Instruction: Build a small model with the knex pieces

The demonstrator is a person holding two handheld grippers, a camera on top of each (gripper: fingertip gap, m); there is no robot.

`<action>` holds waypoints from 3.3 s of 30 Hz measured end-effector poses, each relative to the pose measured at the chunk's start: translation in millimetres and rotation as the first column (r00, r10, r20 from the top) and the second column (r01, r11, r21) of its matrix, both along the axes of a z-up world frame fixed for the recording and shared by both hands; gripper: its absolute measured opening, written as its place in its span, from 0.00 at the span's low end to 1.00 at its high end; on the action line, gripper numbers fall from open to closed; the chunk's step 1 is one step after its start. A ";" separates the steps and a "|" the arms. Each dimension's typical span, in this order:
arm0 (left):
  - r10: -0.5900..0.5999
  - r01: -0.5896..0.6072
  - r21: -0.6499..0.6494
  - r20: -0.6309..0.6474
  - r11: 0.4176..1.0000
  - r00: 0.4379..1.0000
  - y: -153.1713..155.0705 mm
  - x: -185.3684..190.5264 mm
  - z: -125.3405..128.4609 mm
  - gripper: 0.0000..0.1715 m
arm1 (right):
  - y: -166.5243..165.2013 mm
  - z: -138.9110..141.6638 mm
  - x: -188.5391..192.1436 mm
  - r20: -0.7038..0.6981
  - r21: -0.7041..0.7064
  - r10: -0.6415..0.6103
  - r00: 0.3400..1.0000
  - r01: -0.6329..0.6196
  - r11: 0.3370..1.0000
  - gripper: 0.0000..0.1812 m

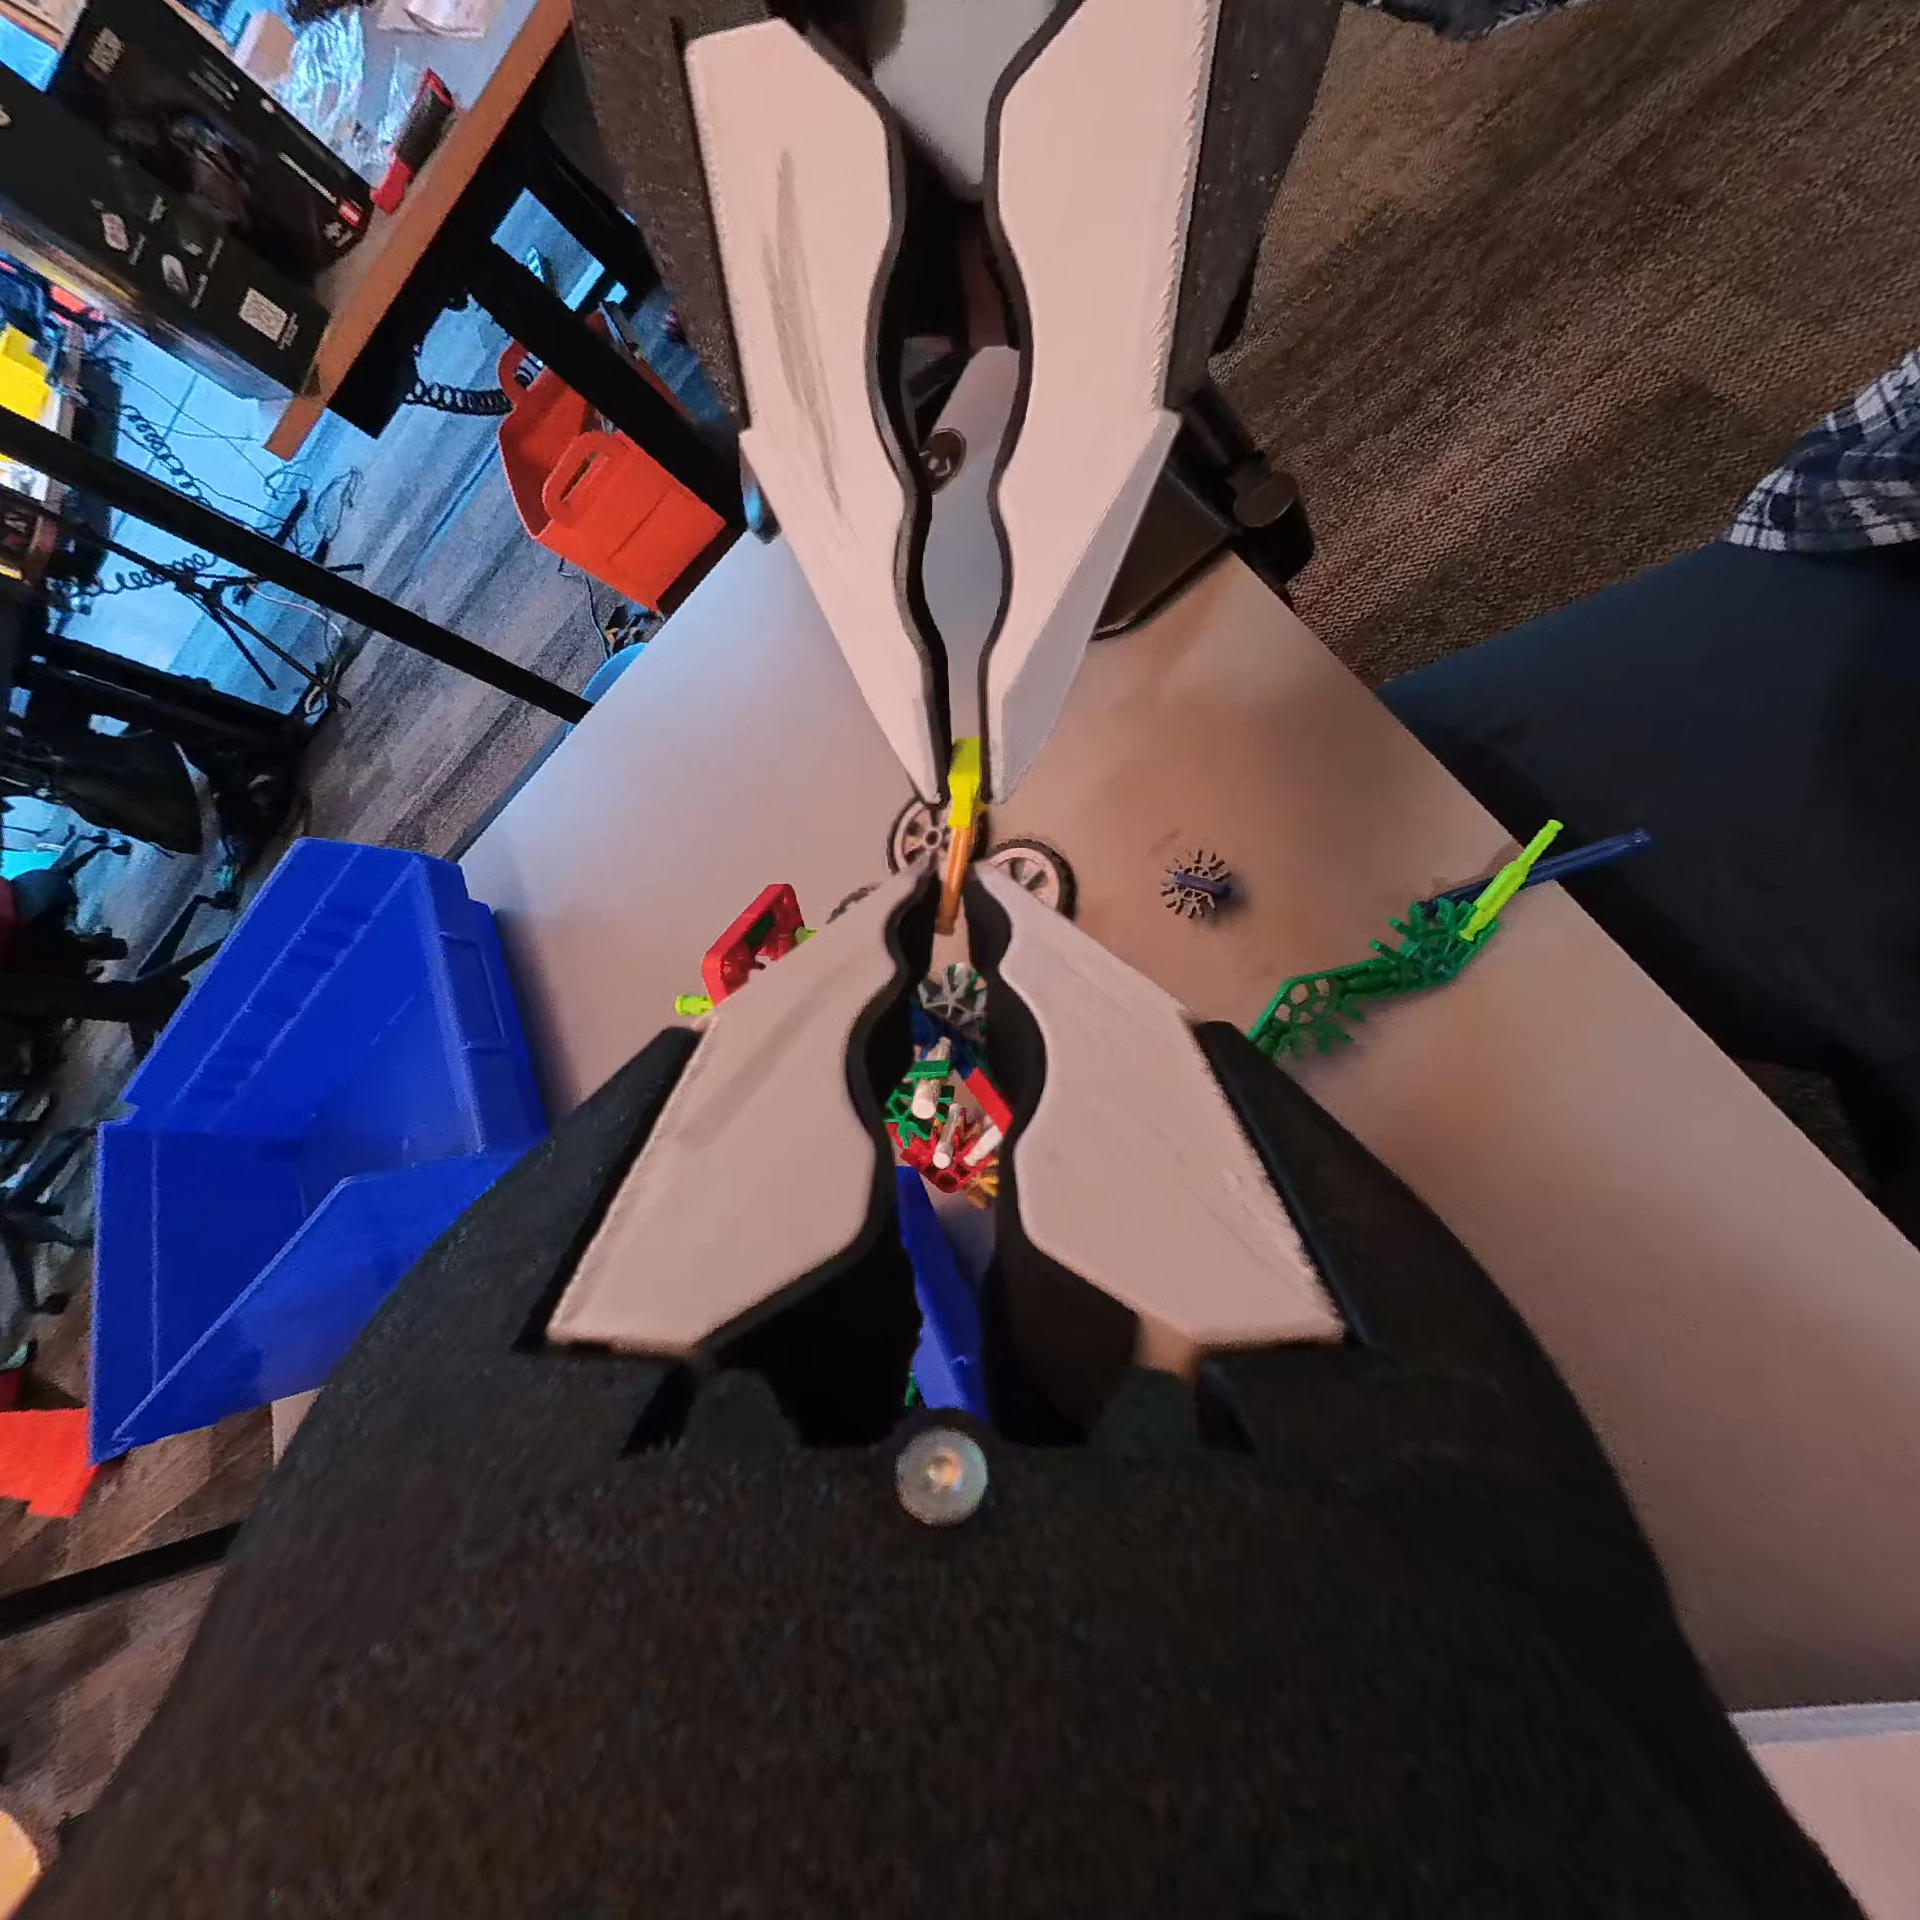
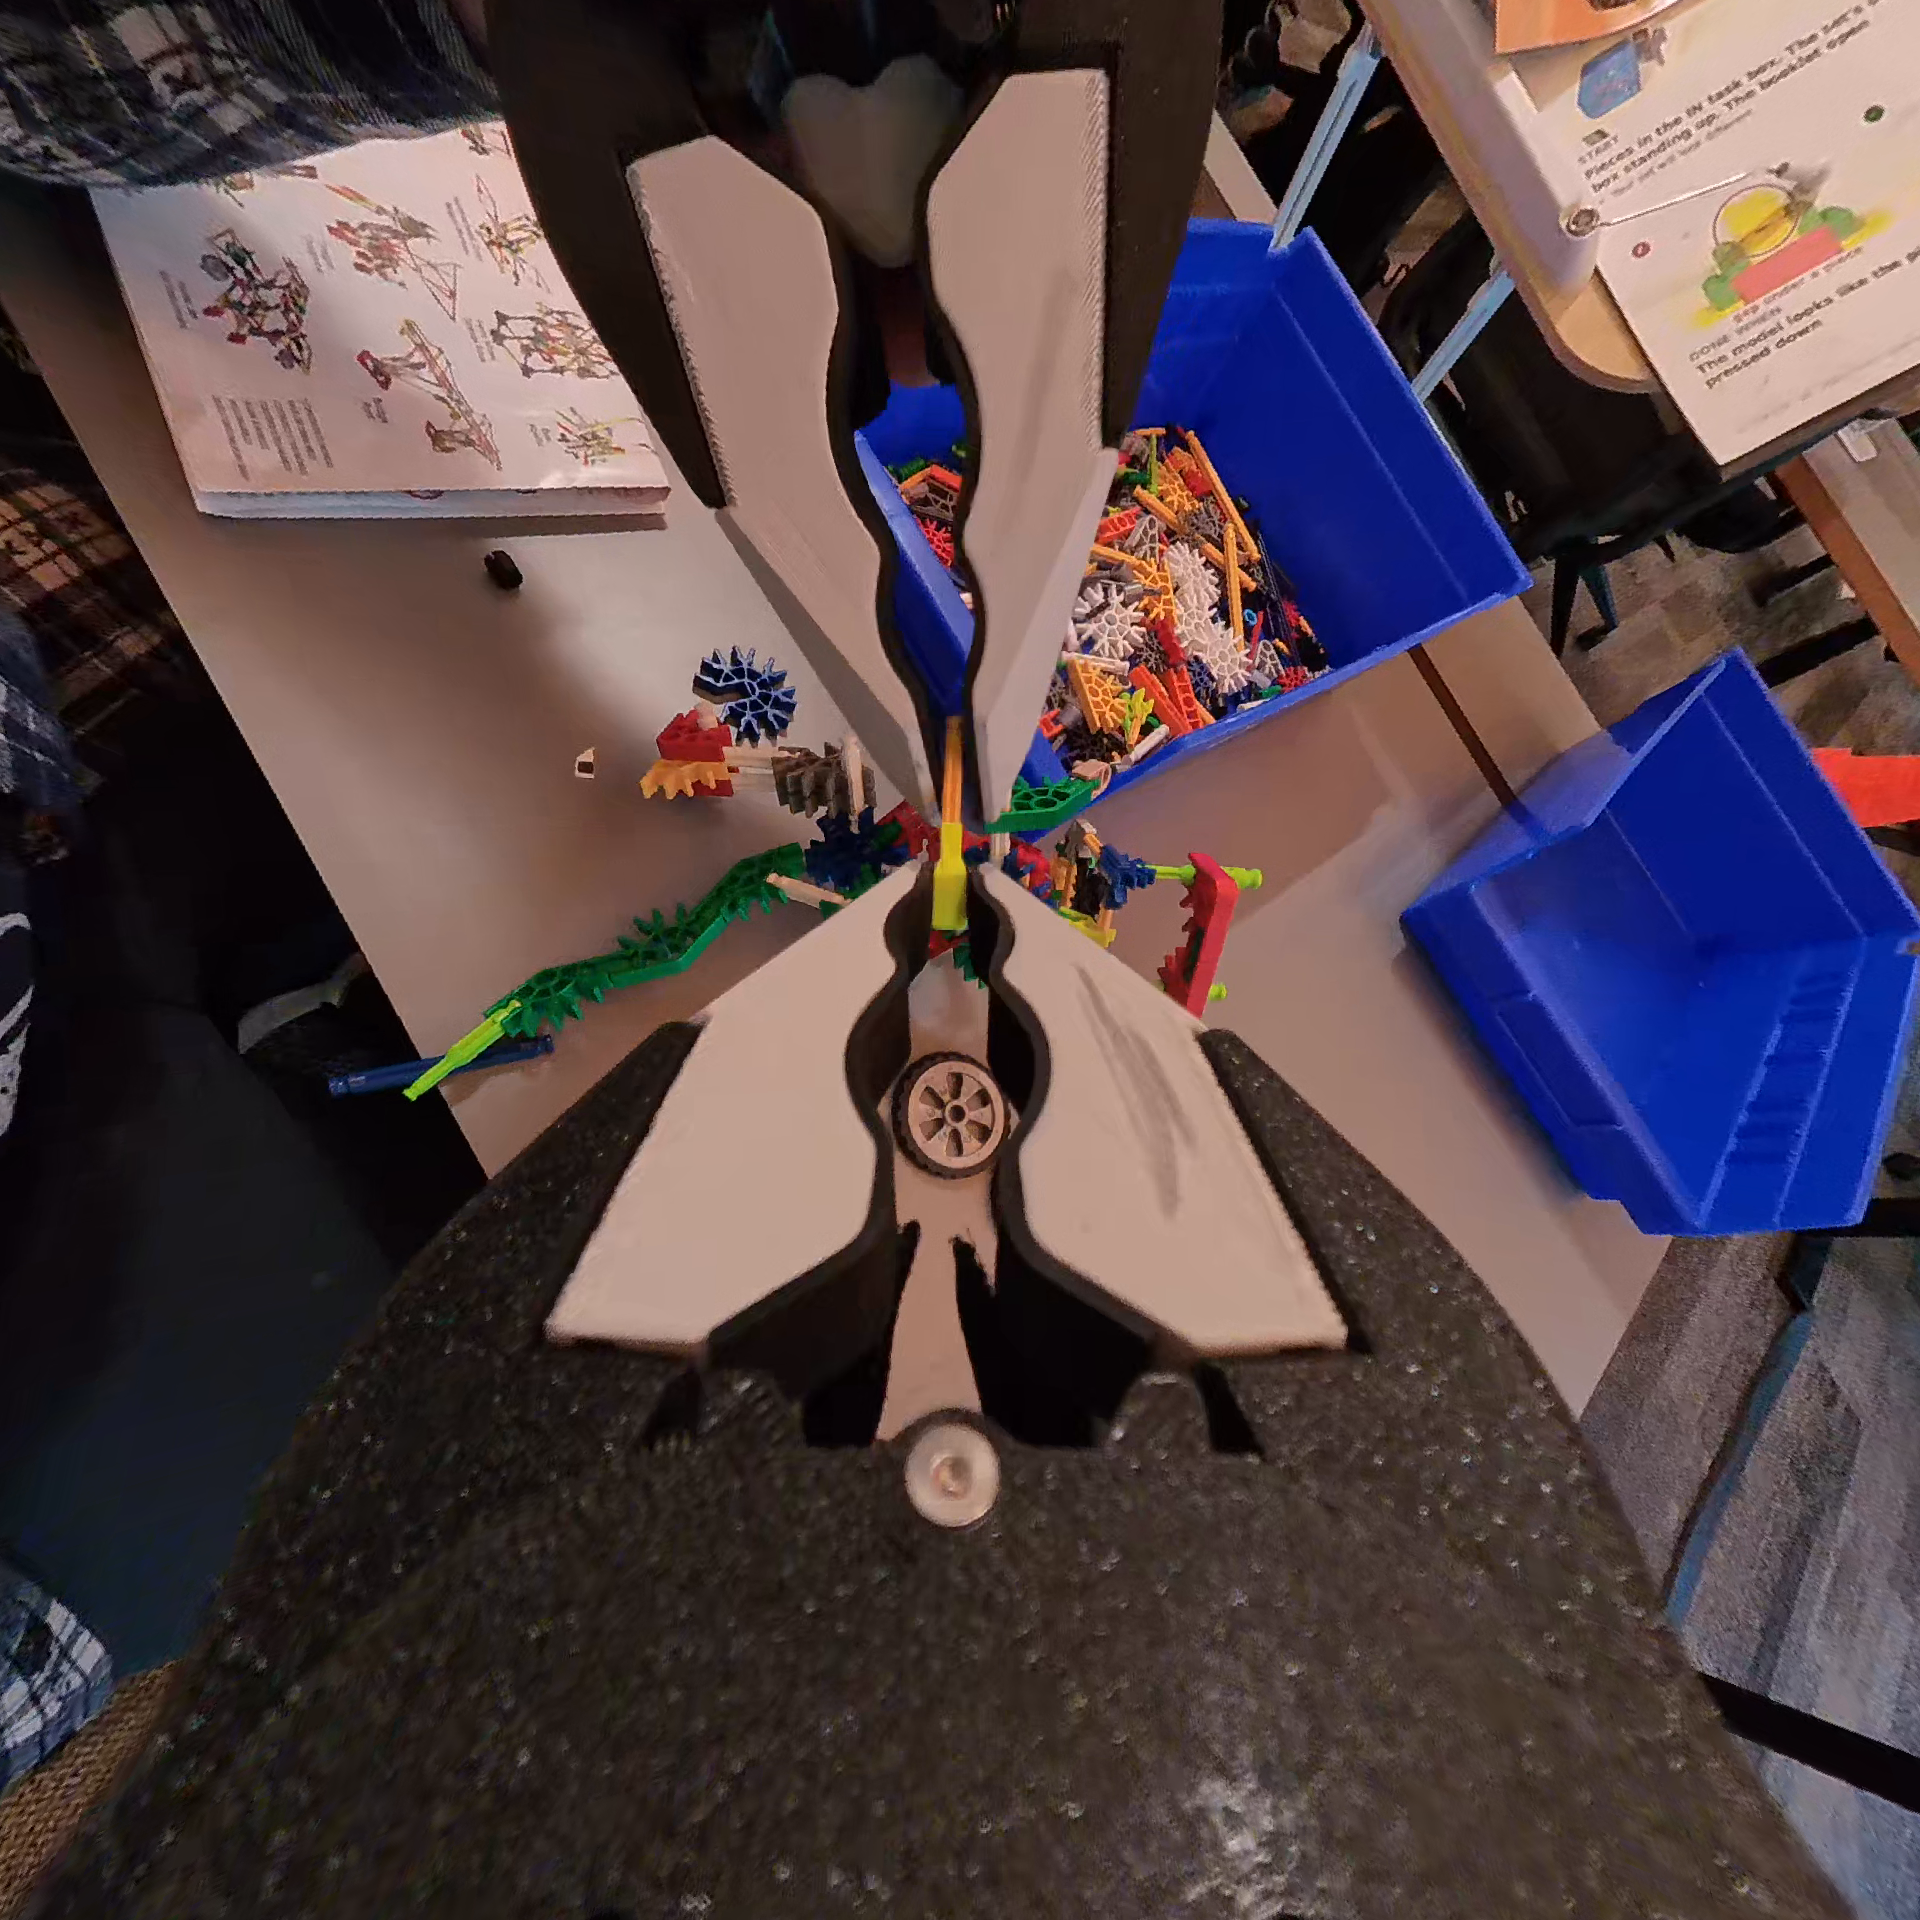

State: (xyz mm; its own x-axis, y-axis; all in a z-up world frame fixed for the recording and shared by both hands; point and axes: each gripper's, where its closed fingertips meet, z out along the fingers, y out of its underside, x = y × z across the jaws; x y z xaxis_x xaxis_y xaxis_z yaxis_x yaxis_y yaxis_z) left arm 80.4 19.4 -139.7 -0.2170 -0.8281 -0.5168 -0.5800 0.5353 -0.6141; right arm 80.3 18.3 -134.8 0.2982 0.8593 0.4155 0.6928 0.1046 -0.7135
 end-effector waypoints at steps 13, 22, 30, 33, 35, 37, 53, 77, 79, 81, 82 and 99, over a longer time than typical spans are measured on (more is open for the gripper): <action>0.277 -0.276 0.040 -0.032 0.960 0.960 84.3 -64.6 0.5 0.00 | 12.7 -17.1 20.6 -0.003 -0.055 -0.130 0.991 0.130 0.990 0.16; 0.689 -0.692 -0.009 -0.096 0.721 0.719 180.5 -156.1 -25.8 0.19 | -9.9 -122.0 29.1 0.202 -0.246 -0.138 0.970 0.186 0.951 0.22; 0.612 -0.613 -0.044 -0.029 0.789 0.790 158.3 -128.0 -4.9 0.21 | -9.3 -144.4 21.0 0.180 -0.280 -0.135 0.974 0.182 0.942 0.17; 0.579 -0.579 -0.032 -0.028 0.814 0.815 148.3 -116.9 -1.7 0.20 | -10.0 -145.2 20.3 0.183 -0.282 -0.130 0.974 0.179 0.943 0.14; 0.546 -0.547 -0.035 -0.028 0.837 0.837 139.3 -107.5 -0.7 0.20 | -9.3 -144.8 21.4 0.184 -0.281 -0.139 0.973 0.188 0.941 0.16; 0.499 -0.500 -0.051 -0.036 0.864 0.866 126.5 -96.6 -0.9 0.21 | -8.9 -141.9 22.2 0.177 -0.277 -0.145 0.973 0.191 0.942 0.17; 0.369 -0.370 -0.003 -0.058 0.929 0.927 89.5 -65.2 -0.3 0.20 | 2.6 -100.9 22.3 -0.120 -0.347 -0.236 0.964 0.182 0.920 0.13; 0.340 -0.343 -0.023 -0.086 0.939 0.936 81.6 -56.9 -8.9 0.20 | 23.2 -120.7 74.9 0.046 -0.223 -0.433 0.900 0.432 0.874 0.16; 0.328 -0.333 -0.044 -0.102 0.942 0.939 77.5 -55.5 -12.5 0.20 | 19.3 -108.7 64.8 0.003 -0.228 -0.409 0.912 0.399 0.888 0.16; 0.318 -0.330 -0.072 -0.141 0.941 0.938 73.2 -54.7 -21.2 0.19 | 15.9 -97.1 51.6 -0.056 -0.245 -0.385 0.921 0.362 0.900 0.16; 0.310 -0.327 -0.086 -0.167 0.941 0.936 70.9 -54.6 -27.3 0.20 | 14.3 -91.9 43.5 -0.089 -0.260 -0.372 0.924 0.339 0.904 0.16; 0.286 -0.309 -0.089 -0.211 0.947 0.935 67.1 -49.7 -43.1 0.20 | 34.4 -96.6 -24.0 -0.341 -0.577 -0.470 0.814 0.213 0.789 0.17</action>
State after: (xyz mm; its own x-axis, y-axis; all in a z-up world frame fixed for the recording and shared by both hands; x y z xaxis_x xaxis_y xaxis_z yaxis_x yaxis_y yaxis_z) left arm 30.7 86.4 -182.8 -0.0372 -0.9226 -0.3839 -0.8151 0.2502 -0.5225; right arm 56.3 52.7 -231.3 0.6504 0.7026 -0.2886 0.2016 -0.5259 -0.8263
